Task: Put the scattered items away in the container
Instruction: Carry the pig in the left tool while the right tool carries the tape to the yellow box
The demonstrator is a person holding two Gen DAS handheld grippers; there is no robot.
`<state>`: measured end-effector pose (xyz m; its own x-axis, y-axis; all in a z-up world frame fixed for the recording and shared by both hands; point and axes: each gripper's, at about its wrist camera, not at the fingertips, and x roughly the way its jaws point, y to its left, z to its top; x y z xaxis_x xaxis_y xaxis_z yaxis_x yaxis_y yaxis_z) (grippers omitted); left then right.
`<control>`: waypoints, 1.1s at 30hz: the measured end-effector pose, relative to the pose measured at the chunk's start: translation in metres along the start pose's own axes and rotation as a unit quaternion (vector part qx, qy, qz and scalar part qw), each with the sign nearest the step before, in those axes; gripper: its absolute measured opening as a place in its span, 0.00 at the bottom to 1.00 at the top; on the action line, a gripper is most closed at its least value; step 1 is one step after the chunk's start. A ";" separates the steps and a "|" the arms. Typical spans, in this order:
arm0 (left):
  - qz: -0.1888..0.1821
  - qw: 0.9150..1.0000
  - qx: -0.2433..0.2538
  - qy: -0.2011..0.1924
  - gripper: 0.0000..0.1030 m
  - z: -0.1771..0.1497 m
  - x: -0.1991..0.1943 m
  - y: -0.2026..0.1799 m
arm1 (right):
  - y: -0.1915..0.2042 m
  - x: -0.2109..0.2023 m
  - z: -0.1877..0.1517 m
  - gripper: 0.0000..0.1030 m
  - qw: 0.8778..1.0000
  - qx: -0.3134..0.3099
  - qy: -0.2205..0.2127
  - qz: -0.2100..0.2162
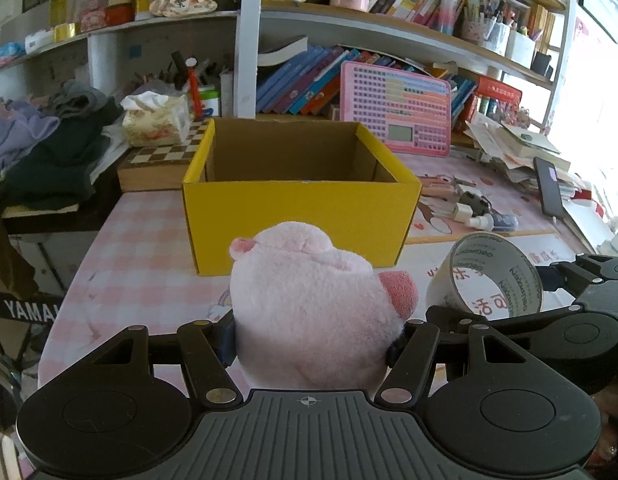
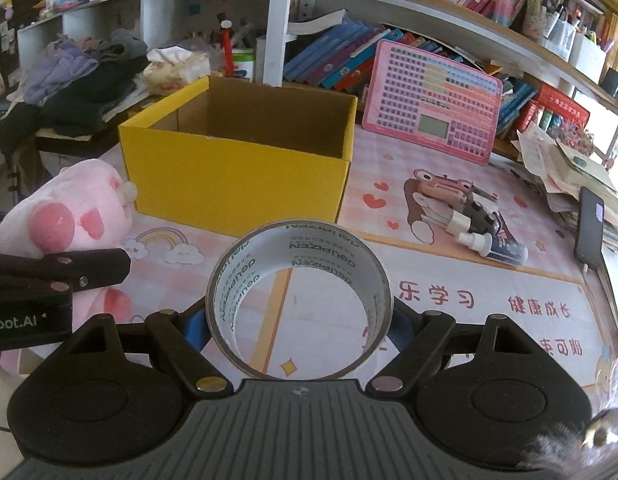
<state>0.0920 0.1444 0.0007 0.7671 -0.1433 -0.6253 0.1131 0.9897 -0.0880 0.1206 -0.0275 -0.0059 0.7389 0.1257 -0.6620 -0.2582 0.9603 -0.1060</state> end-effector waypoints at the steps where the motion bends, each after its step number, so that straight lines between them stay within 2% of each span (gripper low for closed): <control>1: 0.002 1.000 0.000 -0.003 0.62 0.001 -0.001 0.001 | 0.001 0.000 0.002 0.80 1.000 -0.003 -0.003 0.001; 7: 0.008 1.000 0.012 -0.020 0.62 0.014 -0.004 0.003 | 0.001 -0.002 0.016 0.80 0.999 -0.021 -0.036 0.014; 12: 0.008 0.999 0.030 -0.038 0.62 0.035 -0.001 0.004 | -0.006 0.003 0.042 0.80 0.997 -0.030 -0.068 0.025; 19: 0.011 0.996 0.058 -0.069 0.62 0.090 0.022 0.011 | -0.014 0.034 0.102 0.80 0.991 -0.056 -0.115 0.039; 22: 0.024 0.994 0.075 -0.071 0.62 0.112 0.044 0.014 | -0.015 0.061 0.131 0.80 0.988 -0.089 -0.118 0.044; 25: 0.022 0.995 0.081 -0.045 0.63 0.128 0.076 0.020 | -0.010 0.099 0.151 0.80 0.984 -0.144 -0.093 0.056; 27: 0.015 0.996 0.083 -0.014 0.63 0.135 0.102 0.025 | -0.005 0.126 0.157 0.80 0.977 -0.188 -0.073 0.066; 33: -0.004 0.993 0.091 0.070 0.63 0.144 0.163 0.037 | 0.013 0.186 0.162 0.80 0.940 -0.327 -0.025 0.099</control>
<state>0.3125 0.1570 0.0070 0.6721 -0.1363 -0.7278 0.2403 0.9699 0.0402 0.3560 0.0489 -0.0102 0.6597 0.3135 -0.6831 -0.7091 0.5607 -0.4275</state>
